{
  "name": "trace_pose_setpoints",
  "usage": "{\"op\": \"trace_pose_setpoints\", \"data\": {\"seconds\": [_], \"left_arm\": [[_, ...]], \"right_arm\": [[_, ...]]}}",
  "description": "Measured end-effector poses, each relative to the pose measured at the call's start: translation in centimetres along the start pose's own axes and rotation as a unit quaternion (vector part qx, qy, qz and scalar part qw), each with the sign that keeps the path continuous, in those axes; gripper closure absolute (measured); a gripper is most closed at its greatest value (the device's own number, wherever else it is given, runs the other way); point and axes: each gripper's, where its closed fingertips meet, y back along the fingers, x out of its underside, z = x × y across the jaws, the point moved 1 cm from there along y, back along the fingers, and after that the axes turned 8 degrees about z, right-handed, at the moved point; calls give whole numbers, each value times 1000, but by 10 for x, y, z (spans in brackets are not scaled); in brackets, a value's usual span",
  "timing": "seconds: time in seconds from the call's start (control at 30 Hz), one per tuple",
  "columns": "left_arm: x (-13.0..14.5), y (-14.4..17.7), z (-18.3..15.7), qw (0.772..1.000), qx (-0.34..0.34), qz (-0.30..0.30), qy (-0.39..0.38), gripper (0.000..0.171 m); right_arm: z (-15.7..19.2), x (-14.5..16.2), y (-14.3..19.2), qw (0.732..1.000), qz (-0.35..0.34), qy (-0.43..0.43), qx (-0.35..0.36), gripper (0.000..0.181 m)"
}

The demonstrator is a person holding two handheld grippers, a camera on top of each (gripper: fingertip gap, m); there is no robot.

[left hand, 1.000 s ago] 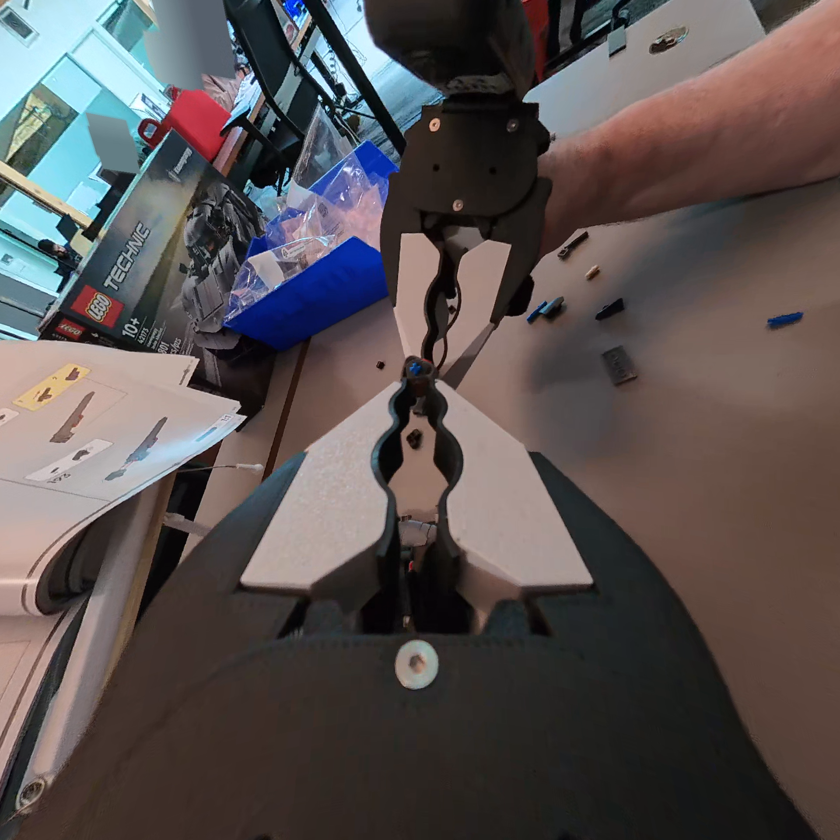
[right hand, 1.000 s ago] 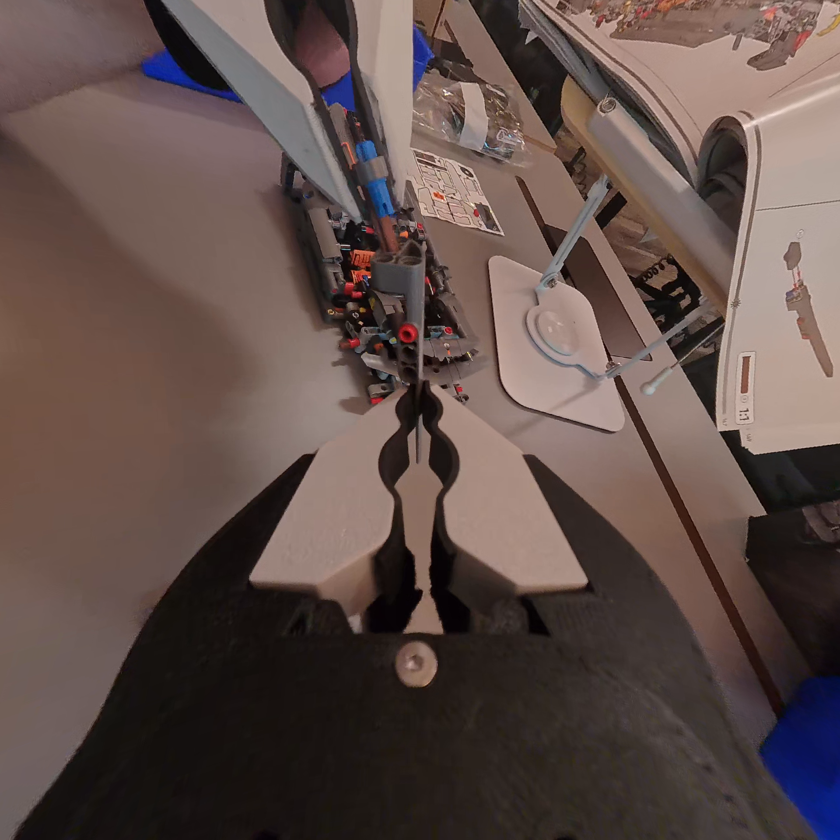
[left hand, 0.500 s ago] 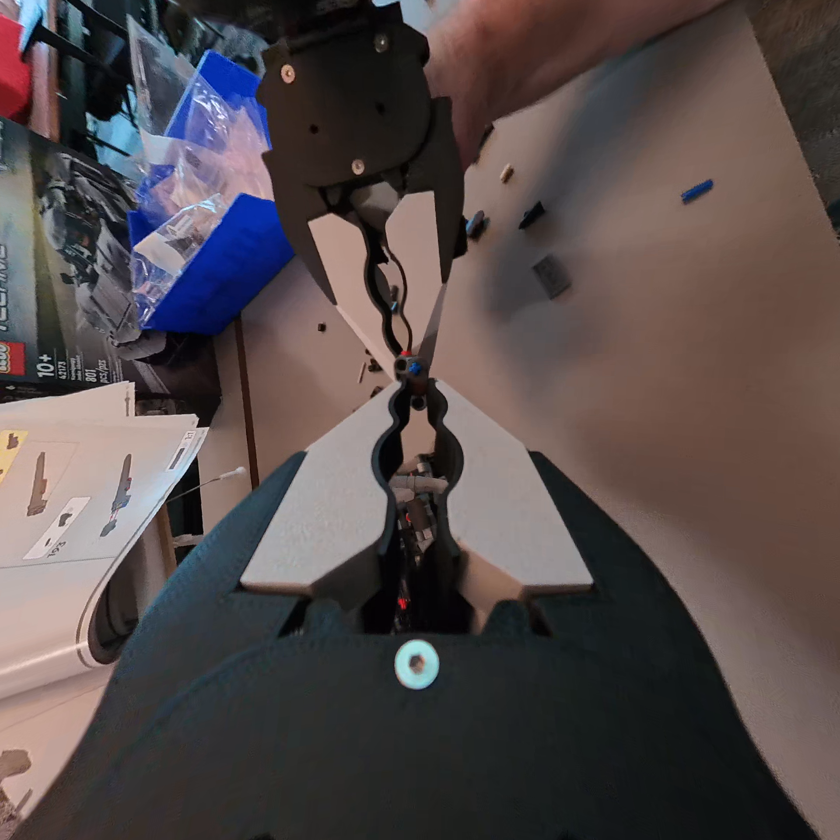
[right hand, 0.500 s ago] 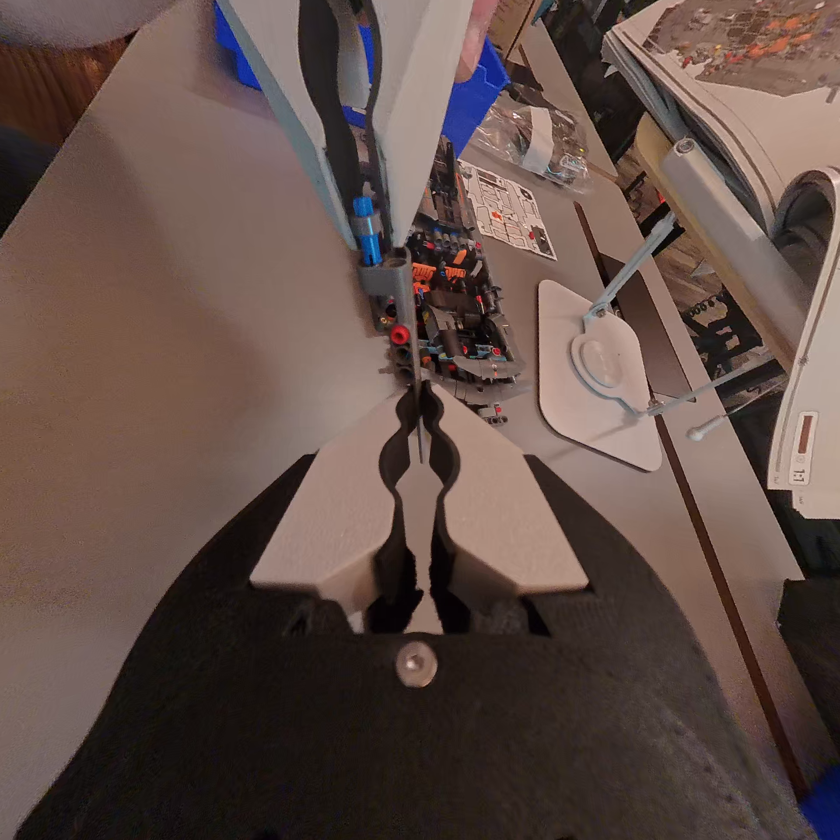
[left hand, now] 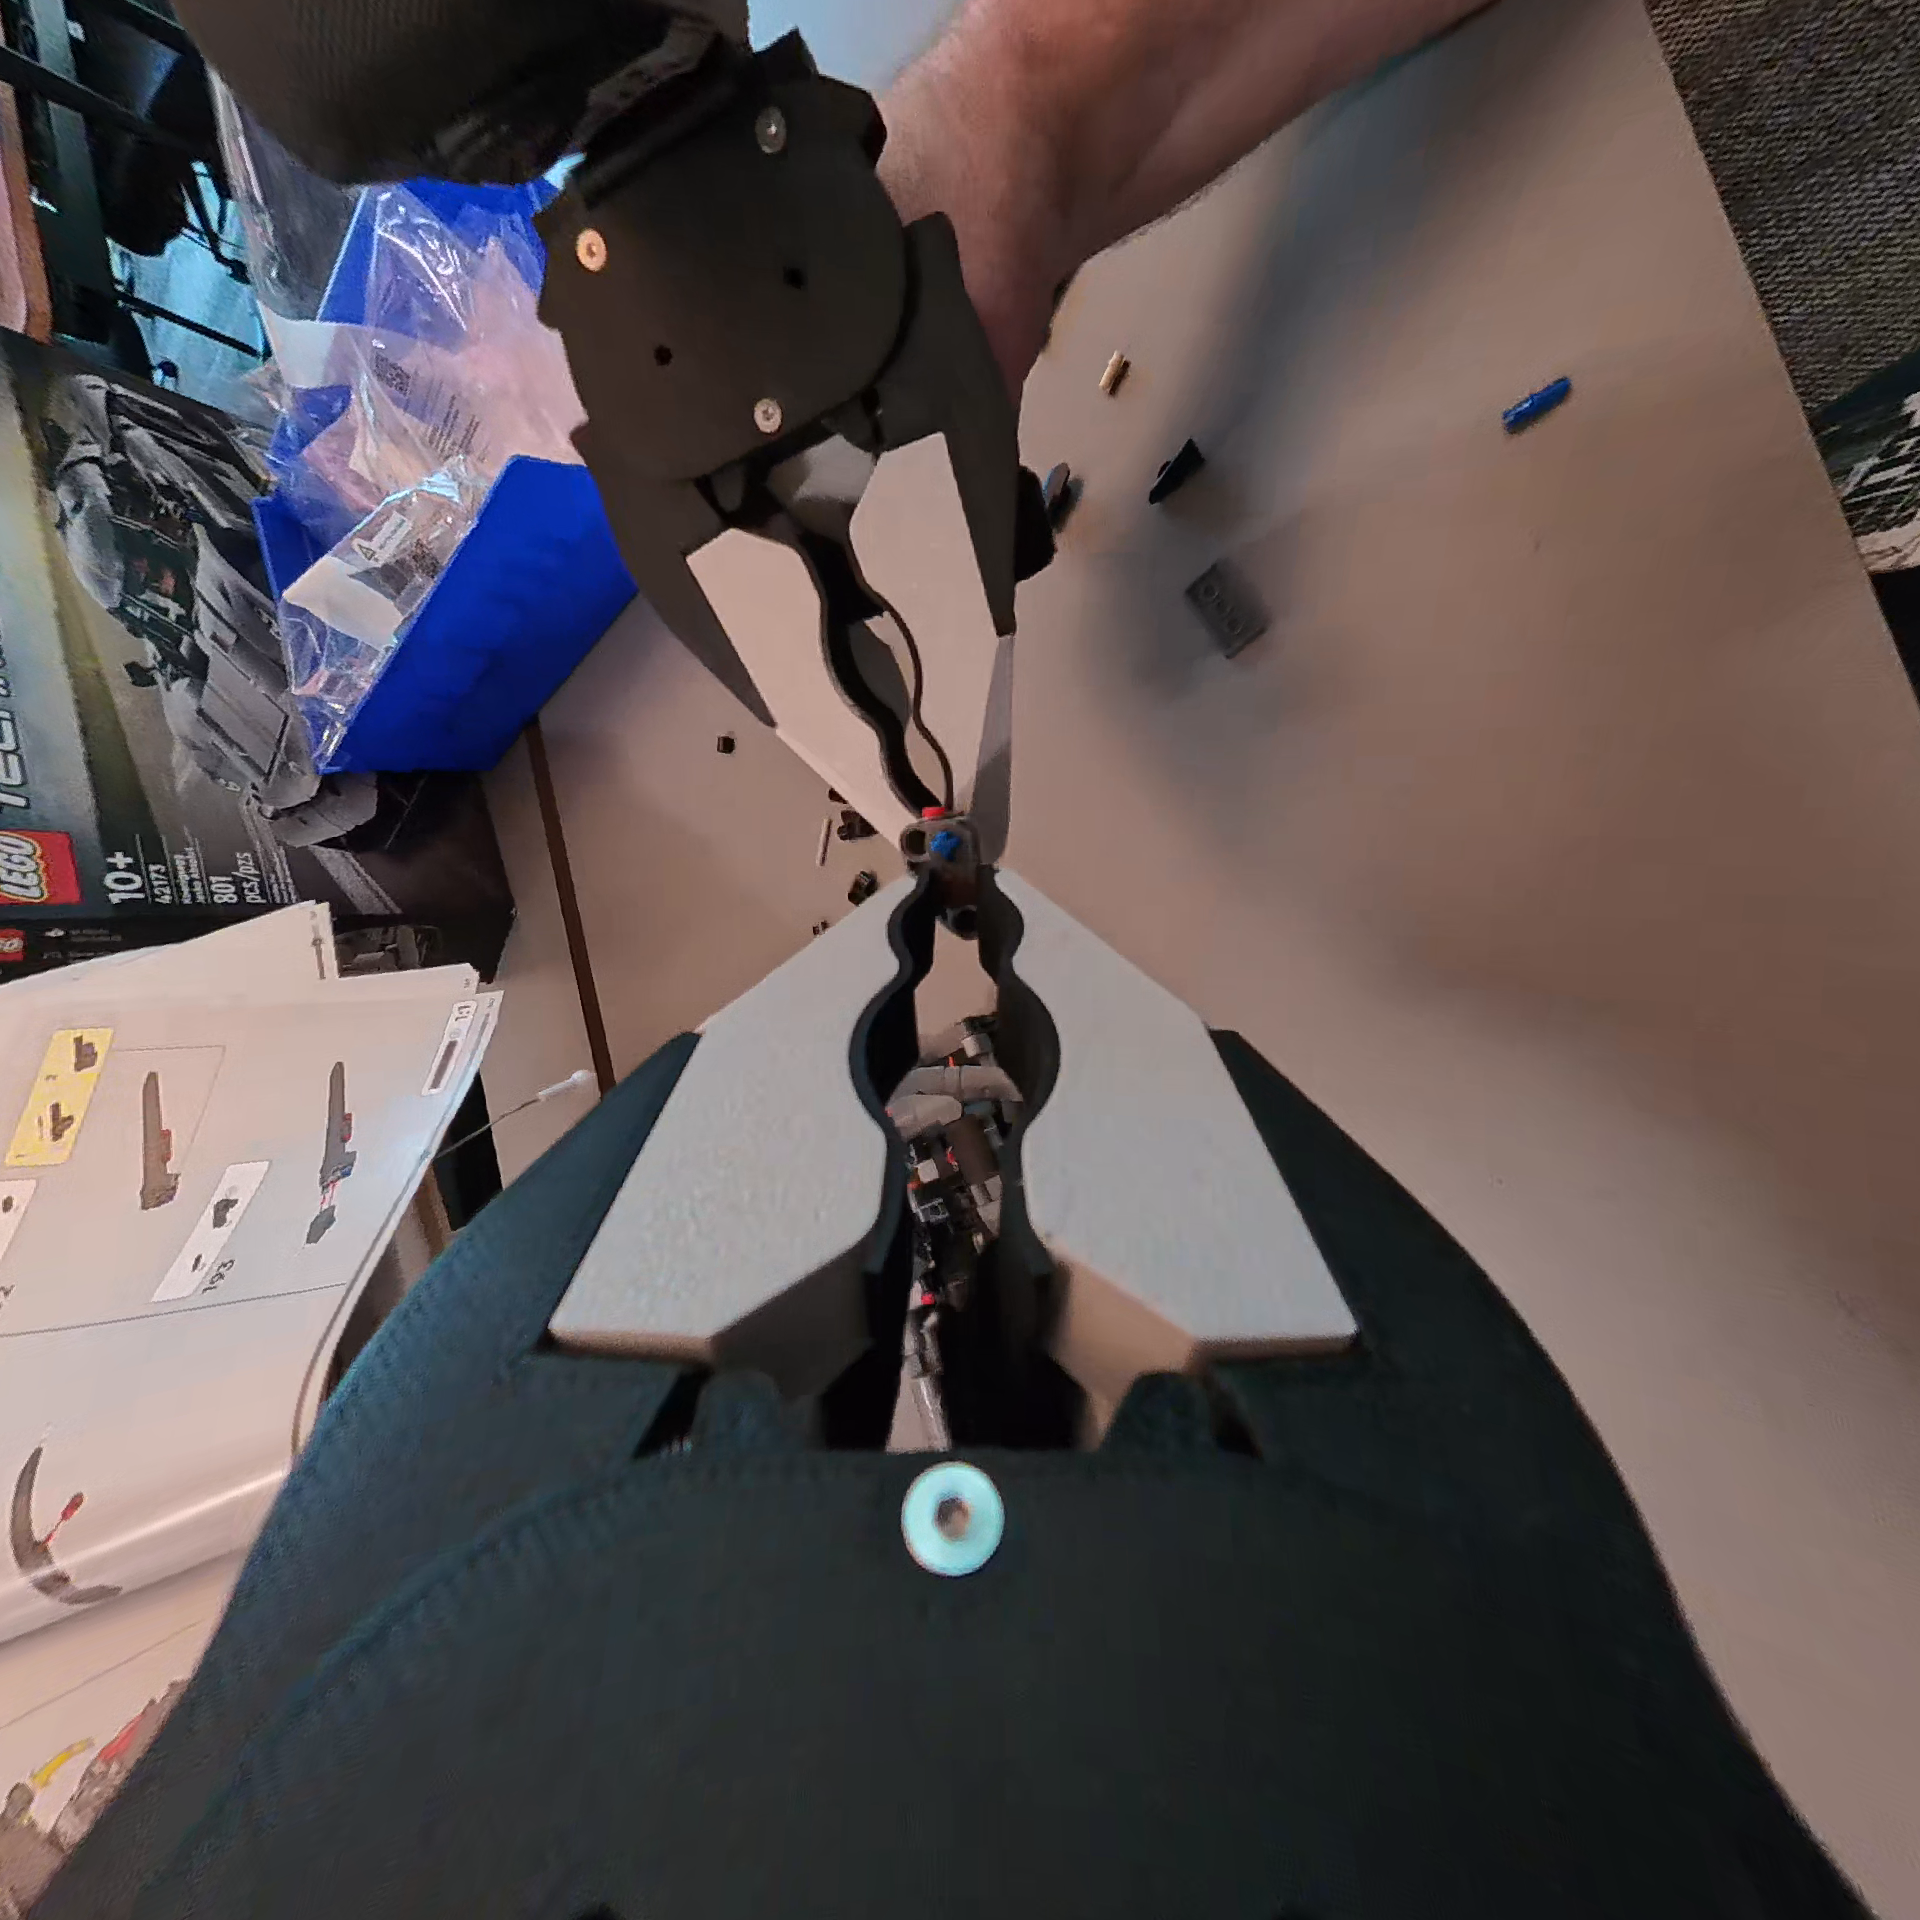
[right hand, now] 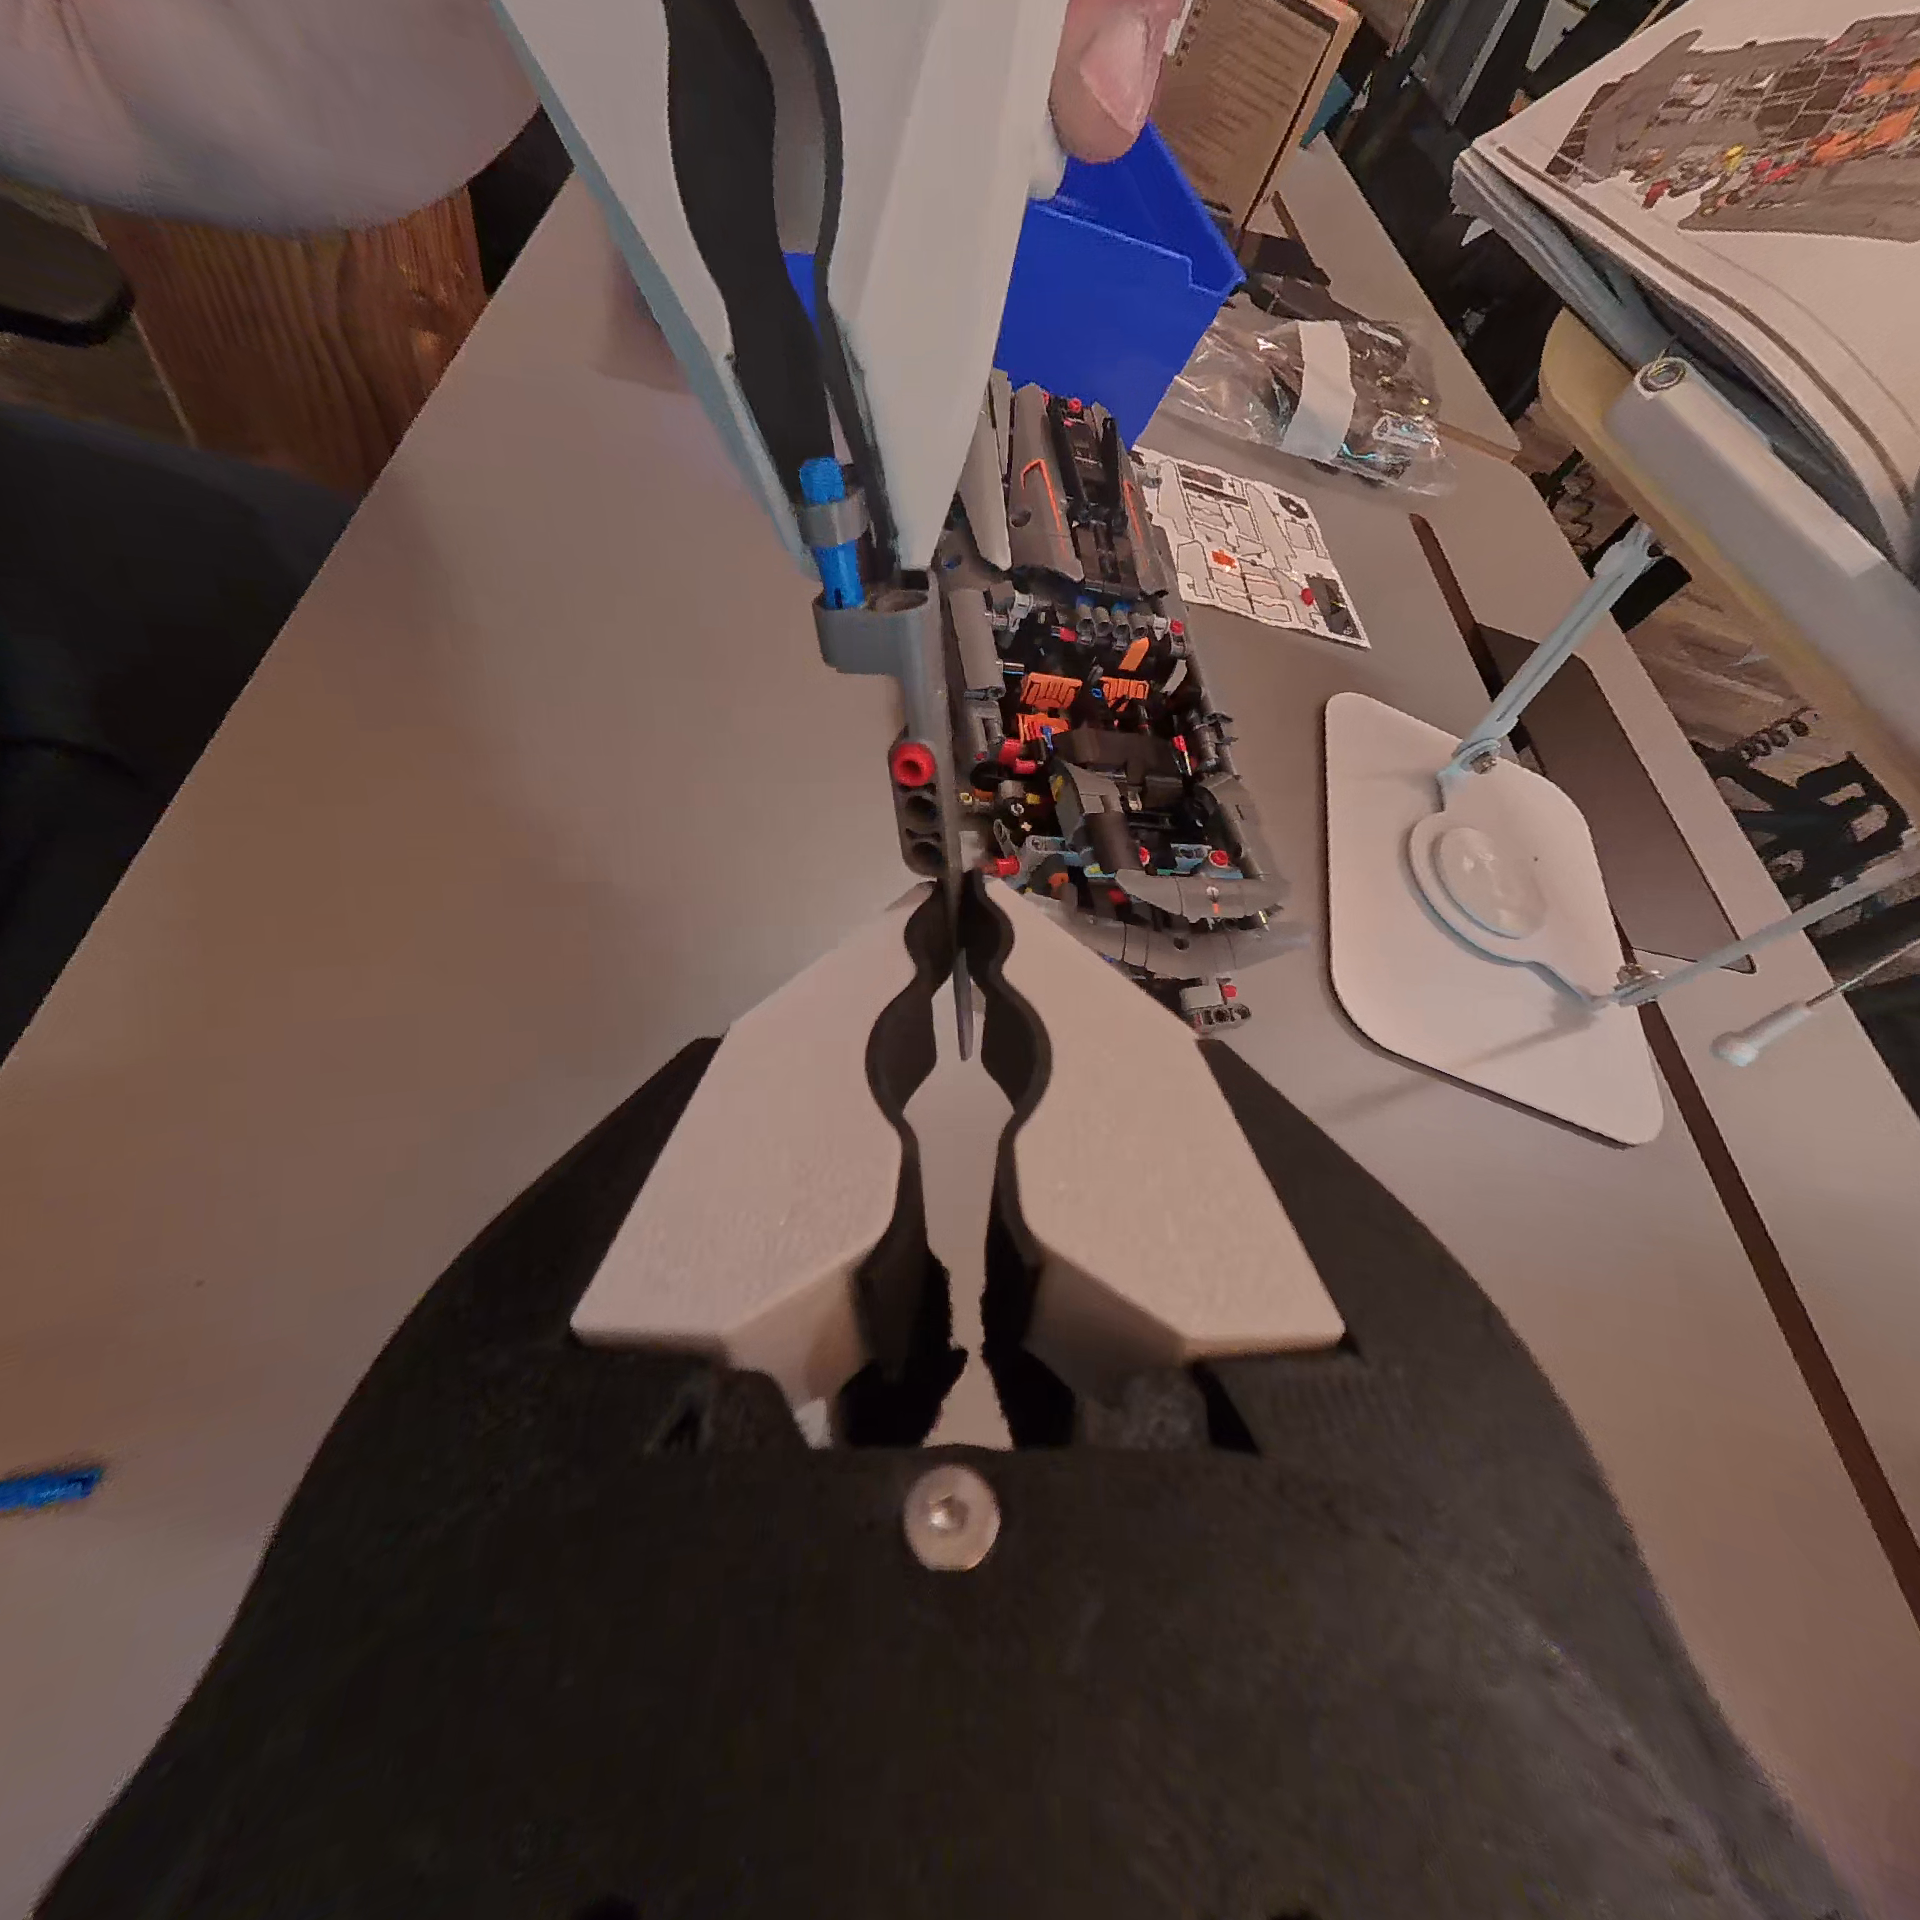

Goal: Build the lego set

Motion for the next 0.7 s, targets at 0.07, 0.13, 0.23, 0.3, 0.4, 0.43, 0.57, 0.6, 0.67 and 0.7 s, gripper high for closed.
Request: {"op": "trace_pose_setpoints", "data": {"seconds": [0.07,0.13,0.23,0.3,0.4,0.43,0.57,0.6,0.67,0.7], "left_arm": [[0,1,7,1000,-22,0,6,164],[2,2,15,999,-50,5,17,149],[1,3,24,995,-89,-10,34,136],[-1,4,30,992,-121,-17,42,137],[0,3,40,983,-181,-8,37,137],[-1,1,40,982,-187,-5,30,142],[-2,-6,42,976,-215,23,11,149],[-1,-8,43,975,-222,29,6,151],[-1,-11,44,972,-231,34,1,153],[0,-11,46,971,-235,39,0,153]], "right_arm": [[1,-1,0,1000,-6,-18,-15,181],[0,-2,1,998,-18,-49,-36,181],[0,0,2,993,-28,-95,-69,181],[-3,0,3,987,-38,-128,-84,181],[-6,0,3,978,-52,-171,-105,181],[-6,-1,4,976,-58,-181,-111,181],[-8,-3,7,971,-69,-198,-118,181],[-8,-2,6,971,-67,-199,-116,181],[-9,-2,6,971,-65,-201,-115,181],[-10,-1,6,971,-65,-203,-113,181]]}}
